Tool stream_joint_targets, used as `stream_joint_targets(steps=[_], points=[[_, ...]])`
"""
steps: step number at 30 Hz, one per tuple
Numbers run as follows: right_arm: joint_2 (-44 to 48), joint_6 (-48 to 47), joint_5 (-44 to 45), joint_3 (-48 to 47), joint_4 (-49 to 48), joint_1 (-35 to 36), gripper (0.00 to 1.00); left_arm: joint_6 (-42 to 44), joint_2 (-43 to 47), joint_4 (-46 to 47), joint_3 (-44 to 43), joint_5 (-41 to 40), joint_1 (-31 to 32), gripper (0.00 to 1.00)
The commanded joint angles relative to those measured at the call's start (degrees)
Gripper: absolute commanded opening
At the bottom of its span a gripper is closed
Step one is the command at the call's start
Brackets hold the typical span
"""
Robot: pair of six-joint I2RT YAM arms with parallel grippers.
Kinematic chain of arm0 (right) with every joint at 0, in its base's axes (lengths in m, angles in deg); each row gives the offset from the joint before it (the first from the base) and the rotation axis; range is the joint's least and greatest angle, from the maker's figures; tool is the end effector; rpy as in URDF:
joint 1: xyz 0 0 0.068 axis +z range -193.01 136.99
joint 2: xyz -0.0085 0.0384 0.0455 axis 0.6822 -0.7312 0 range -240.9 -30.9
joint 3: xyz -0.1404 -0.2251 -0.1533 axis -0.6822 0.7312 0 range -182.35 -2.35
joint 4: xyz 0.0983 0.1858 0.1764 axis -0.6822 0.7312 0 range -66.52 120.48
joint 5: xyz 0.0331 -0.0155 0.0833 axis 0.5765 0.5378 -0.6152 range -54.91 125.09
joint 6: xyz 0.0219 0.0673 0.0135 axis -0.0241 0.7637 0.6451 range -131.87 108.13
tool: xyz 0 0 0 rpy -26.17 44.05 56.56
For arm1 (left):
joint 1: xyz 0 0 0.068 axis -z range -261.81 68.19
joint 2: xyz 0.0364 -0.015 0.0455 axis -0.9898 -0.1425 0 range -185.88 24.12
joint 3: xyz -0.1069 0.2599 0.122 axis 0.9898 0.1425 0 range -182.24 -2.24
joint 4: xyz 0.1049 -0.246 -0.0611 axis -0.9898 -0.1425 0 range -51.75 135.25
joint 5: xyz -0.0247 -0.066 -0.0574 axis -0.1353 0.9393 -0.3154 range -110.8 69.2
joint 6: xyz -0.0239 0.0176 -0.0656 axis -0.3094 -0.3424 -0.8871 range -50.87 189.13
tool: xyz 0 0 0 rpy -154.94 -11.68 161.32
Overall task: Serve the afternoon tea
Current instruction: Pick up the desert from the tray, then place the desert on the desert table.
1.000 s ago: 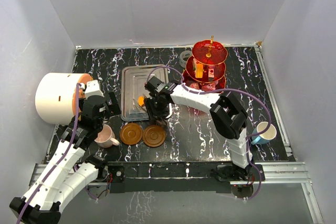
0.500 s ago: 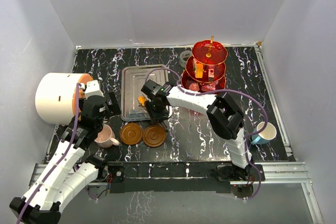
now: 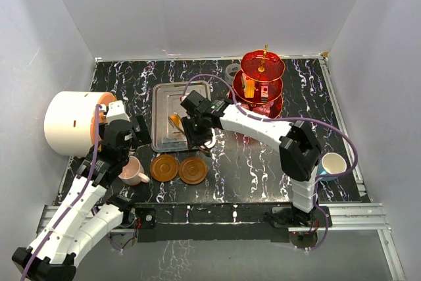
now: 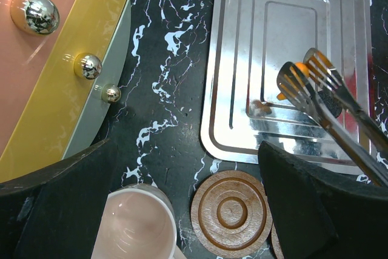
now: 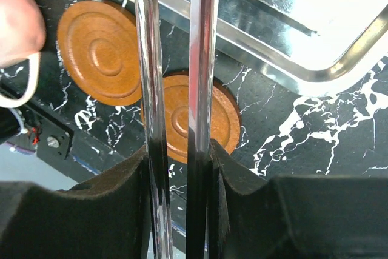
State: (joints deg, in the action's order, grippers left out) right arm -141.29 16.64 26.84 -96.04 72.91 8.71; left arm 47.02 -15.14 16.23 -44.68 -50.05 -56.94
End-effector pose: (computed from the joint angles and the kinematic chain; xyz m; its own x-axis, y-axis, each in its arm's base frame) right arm 0.2677 0.3530 0.2548 -0.8858 -0.3599 -0.2930 -0.4439 0.8413 0.3086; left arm 0.1549 -0.0397 0.3219 -0.3544 -0.1977 -0.9140 -0.1786 0.9737 -0.1414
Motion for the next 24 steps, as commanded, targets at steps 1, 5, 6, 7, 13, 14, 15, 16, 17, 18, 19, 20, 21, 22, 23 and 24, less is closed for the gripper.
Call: stream_joint_targets(steps=[1,5,6,7,13,14,15,16,17,18,19,20,21,22,23,24], points=[[4.9,0.43,-1.46,-0.18,-2.58,-0.54,0.29,0.31,0.69,-0.77,-1.05,-0.83,0.01,0.99],[6.1,0.51,-2.47,1.27,-3.56,-1.21,0.29,0.3,0.68,-0.69,-1.04,-0.65,0.01,0.99],[5.88,0.26,-2.96,1.19,-3.05,-1.38,0.29,0.31,0.68,-0.69,-1.06,-0.63,0.01,0.99],[5.68,0.11,-3.1,0.92,-2.36,-1.39,0.29,0.31,0.68,-0.74,-0.99,-0.63,-0.01,0.99],[7.93,-0.39,-1.91,-0.06,-1.23,-2.35,0.28,0.3,0.93,-0.73,-1.01,-0.71,0.01,0.99],[8.63,-0.41,-1.69,-0.57,-0.8,-2.64,0.27,0.26,0.94,-0.76,-1.04,-0.76,0.01,0.99],[9.33,-0.39,-1.47,-1.11,-0.3,-2.87,0.27,0.28,0.97,-0.73,-1.06,-0.8,0.01,0.99],[10.07,-0.45,-1.37,-1.67,0.31,-3.12,0.27,0.23,0.95,-0.77,-1.04,-0.8,0.01,0.99],[11.09,-0.47,-1.28,-2.13,0.66,-3.46,0.27,0.26,0.95,-0.8,-0.99,-0.8,0.01,0.99],[12.45,-0.54,-1.32,-2.38,0.9,-3.86,0.26,0.24,0.95,-0.83,-1.04,-0.8,0.01,0.99],[13.41,-0.63,-1.39,-2.76,1.37,-4.36,0.26,0.23,0.99,-0.79,-1.02,-0.8,-0.03,0.99],[14.19,-0.71,-1.41,-3.18,1.92,-4.84,0.26,0.22,1.03,-0.78,-0.99,-0.8,0.01,0.99],[15.1,-0.86,-1.35,-3.51,2.58,-5.4,0.26,0.22,1.03,-0.78,-1.06,-0.8,0.01,0.99],[15.99,-0.95,-1.25,-3.85,3.17,-6.04,0.26,0.22,1.03,-0.71,-0.98,-0.76,0.01,0.99],[16.78,-1.14,-1.24,-4.12,3.74,-6.74,0.25,0.22,1.06,-0.72,-0.98,-0.72,0.01,0.99],[17.58,-1.29,-1.14,-4.46,4.4,-7.53,0.25,0.29,1.06,-0.67,-0.94,-0.64,0.0,0.99]])
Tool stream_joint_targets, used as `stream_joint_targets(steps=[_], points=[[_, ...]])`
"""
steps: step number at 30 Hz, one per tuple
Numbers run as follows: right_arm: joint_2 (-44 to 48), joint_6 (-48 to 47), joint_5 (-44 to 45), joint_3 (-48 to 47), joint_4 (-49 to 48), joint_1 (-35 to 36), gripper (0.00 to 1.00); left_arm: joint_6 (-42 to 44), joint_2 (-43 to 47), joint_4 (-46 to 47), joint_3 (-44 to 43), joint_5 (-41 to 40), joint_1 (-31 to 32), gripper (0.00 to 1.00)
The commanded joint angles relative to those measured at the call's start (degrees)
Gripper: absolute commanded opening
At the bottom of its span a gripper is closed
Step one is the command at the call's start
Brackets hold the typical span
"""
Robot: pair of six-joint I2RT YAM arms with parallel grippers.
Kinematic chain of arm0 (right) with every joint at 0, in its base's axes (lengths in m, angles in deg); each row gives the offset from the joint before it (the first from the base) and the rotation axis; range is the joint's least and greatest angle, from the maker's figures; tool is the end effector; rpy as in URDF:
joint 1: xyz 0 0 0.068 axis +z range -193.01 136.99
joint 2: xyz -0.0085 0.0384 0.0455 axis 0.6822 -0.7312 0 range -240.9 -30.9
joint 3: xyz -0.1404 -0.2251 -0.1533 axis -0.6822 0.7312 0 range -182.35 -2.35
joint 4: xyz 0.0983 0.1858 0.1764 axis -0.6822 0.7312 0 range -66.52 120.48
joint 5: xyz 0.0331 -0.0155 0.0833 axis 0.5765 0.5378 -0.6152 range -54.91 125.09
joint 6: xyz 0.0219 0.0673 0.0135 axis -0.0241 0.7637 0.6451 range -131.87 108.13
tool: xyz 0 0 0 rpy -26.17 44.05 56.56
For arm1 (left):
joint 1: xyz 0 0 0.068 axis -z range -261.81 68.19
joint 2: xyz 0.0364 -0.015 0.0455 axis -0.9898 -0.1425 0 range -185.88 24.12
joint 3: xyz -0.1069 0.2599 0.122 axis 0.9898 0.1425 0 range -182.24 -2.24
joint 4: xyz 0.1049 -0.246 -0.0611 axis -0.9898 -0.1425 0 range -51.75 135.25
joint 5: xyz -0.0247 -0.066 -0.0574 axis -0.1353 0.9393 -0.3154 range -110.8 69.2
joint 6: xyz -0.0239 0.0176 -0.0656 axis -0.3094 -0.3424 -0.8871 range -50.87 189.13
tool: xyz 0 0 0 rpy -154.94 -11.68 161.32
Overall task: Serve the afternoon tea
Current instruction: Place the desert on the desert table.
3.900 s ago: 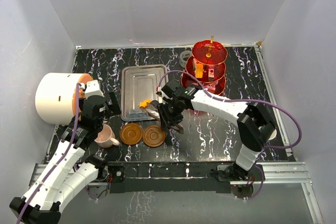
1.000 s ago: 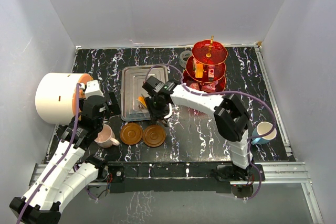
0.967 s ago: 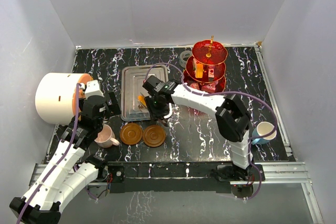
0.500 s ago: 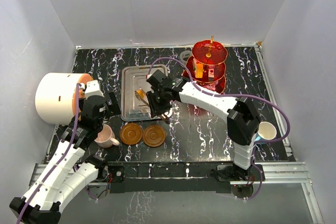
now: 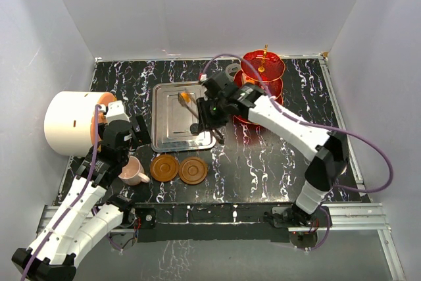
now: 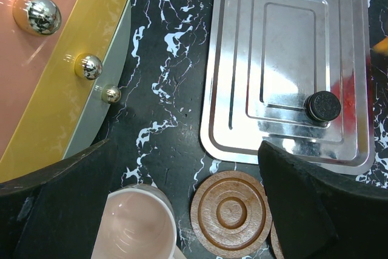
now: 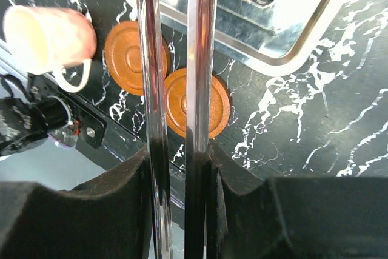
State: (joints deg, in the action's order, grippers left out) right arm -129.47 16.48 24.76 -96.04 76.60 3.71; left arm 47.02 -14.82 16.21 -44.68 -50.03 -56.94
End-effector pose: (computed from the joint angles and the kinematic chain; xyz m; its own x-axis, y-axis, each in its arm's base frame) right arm 0.2649 0.2969 0.3340 -0.8827 -0.2559 -0.3942 -0.4116 0.8258 0.3856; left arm 0.1538 -0.0392 0.3226 -0.3501 -0.1998 -0.9151 -0.1776 0.9734 -0.1445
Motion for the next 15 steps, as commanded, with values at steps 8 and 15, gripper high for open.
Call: stream_joint_targets(steps=[8,15], points=[[10.61,-3.46,1.99,-11.43,7.38,-9.77,0.25,0.4,0.45,-0.58,-0.9,-0.3,0.0,0.99],[13.03,-4.96,3.77,-14.25,11.91,-15.06,0.25,0.4,0.27,-0.58,-0.97,-0.21,0.01,0.99]])
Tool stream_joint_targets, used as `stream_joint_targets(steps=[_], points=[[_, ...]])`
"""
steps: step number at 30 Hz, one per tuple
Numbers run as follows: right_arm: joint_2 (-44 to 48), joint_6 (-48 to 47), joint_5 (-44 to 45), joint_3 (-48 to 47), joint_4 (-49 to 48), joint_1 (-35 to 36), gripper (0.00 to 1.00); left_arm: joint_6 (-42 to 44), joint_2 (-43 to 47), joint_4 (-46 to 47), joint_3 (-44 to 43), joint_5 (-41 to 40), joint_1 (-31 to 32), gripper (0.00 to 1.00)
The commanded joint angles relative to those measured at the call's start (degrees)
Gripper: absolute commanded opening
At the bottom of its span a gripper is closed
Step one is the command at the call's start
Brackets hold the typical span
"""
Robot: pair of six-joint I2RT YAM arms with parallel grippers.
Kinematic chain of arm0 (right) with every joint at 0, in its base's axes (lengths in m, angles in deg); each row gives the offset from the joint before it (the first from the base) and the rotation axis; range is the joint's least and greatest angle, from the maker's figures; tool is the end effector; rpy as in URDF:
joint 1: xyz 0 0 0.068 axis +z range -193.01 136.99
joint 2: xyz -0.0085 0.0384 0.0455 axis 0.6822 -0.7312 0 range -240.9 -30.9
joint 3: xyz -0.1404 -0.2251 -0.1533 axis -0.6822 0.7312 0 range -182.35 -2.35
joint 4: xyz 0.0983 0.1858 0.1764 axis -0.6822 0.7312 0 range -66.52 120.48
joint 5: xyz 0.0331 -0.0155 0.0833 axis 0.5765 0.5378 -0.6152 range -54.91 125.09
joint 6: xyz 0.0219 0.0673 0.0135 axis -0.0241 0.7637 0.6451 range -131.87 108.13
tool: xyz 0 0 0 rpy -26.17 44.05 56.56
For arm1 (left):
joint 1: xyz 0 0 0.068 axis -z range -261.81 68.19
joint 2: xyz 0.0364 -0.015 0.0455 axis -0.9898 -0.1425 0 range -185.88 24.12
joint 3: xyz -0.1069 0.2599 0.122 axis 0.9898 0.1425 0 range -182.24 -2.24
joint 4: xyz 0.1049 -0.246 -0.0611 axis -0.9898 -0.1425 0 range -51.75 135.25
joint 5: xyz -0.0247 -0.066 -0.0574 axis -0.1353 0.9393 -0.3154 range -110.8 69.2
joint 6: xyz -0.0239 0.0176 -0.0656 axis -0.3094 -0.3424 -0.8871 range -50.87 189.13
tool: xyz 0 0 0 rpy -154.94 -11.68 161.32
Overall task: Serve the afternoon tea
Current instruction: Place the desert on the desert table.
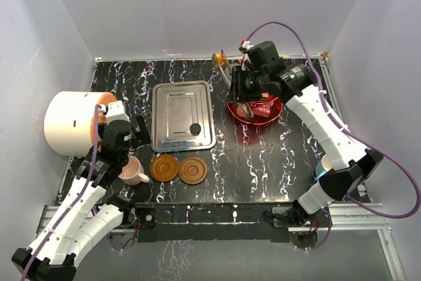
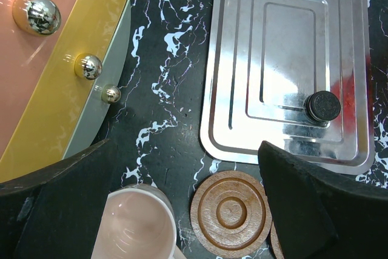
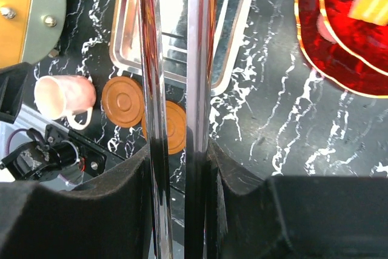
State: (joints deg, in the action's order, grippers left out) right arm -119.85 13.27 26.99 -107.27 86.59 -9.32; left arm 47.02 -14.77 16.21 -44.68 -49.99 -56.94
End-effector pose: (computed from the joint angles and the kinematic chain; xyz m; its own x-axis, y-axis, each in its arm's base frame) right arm 0.2760 0.1941 0.4434 -0.8193 -0.0407 -0.5719 -0.3103 0.8702 0.3826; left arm 0.1537 -0.0392 0.3227 -0.3497 -0.2001 -0.9153 -0.1769 0.9734 -0.1453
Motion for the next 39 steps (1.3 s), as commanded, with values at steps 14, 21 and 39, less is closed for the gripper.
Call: stream_joint_targets(steps=[14,21,39], points=[[6.79,-3.78,7.56,-3.51,7.36,-7.84,0.26,0.49,0.13,-0.58,-0.93,-0.17,0.0,0.99],[6.73,-4.41,8.46,-0.68,6.95,-8.85,0.26,0.49,0.16,-0.52,-0.97,-0.08,0.01,0.99],[3.64,-6.5,9.27,2.89,4.3,-10.62,0.29,0.59,-0.38,-0.55,-0.96,0.12,0.01,0.99]])
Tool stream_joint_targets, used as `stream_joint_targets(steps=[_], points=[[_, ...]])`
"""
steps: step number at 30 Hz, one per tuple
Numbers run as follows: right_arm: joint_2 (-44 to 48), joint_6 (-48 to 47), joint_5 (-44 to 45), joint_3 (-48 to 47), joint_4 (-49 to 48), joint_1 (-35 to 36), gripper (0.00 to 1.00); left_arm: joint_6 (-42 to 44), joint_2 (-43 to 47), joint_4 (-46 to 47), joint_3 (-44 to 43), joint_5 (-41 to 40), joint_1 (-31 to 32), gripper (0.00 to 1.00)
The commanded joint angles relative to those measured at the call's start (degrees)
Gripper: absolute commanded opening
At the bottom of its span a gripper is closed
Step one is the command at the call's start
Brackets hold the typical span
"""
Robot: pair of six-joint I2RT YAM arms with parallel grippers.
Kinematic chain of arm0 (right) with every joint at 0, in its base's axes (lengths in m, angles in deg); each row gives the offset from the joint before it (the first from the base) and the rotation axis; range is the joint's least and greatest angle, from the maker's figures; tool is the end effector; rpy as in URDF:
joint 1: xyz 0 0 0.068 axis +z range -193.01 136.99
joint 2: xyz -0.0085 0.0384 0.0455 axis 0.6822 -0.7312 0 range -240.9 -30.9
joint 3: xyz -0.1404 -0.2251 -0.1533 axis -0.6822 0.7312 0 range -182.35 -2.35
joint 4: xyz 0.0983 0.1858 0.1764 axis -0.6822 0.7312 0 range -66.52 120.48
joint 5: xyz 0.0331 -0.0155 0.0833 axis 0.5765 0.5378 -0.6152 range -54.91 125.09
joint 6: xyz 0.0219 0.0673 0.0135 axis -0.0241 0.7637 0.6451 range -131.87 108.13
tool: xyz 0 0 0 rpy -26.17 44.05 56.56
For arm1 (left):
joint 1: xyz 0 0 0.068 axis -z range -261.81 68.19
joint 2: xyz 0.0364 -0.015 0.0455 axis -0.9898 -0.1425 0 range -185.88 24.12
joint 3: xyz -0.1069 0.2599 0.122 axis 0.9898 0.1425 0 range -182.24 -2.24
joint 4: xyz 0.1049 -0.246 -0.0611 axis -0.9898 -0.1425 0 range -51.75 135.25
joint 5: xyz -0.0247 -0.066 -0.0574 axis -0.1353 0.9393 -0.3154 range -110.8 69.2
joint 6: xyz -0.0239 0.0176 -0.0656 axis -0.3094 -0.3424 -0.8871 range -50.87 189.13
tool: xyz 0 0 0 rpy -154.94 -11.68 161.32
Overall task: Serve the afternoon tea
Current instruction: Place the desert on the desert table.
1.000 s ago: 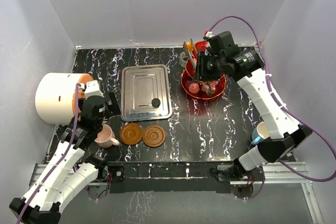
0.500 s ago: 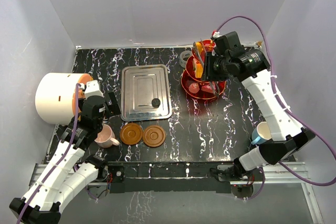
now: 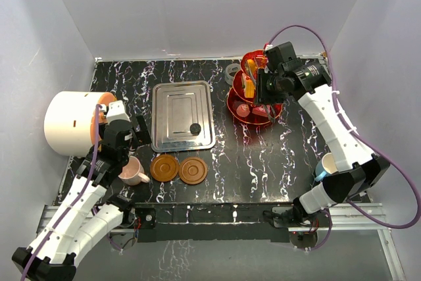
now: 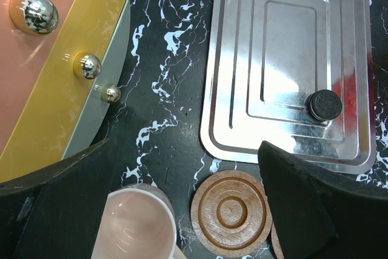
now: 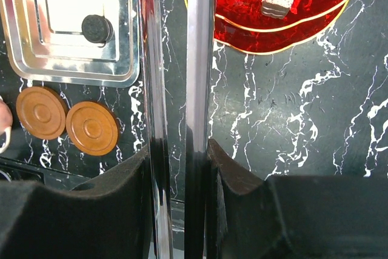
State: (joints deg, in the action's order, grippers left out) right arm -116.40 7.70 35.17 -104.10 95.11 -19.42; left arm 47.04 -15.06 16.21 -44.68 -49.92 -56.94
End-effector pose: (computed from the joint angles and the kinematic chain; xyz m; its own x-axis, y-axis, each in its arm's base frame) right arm 0.2788 0.1216 0.4312 -0.8444 -0.0032 -0.5358 -0.1239 0.9741 0.1893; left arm 0.1546 -0.0397 0.3220 -0.3543 -0.1979 -0.9139 -0.1764 0.9739 -0.1425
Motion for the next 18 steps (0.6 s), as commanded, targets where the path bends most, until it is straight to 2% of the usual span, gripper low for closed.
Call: stream_joint_targets(steps=[1,10,18], points=[[0.16,-1.01,1.27,-0.1,-4.22,-0.56,0.29,0.58,-0.15,-0.58,-0.99,0.04,-0.03,0.99],[0.28,-1.53,0.84,-0.44,-5.2,-0.83,0.39,0.65,-0.42,-0.58,-0.94,0.2,0.01,0.99],[0.12,-1.79,-0.06,-2.06,-4.51,-1.03,0.41,0.64,-0.64,-0.65,-0.93,0.25,0.01,0.99]])
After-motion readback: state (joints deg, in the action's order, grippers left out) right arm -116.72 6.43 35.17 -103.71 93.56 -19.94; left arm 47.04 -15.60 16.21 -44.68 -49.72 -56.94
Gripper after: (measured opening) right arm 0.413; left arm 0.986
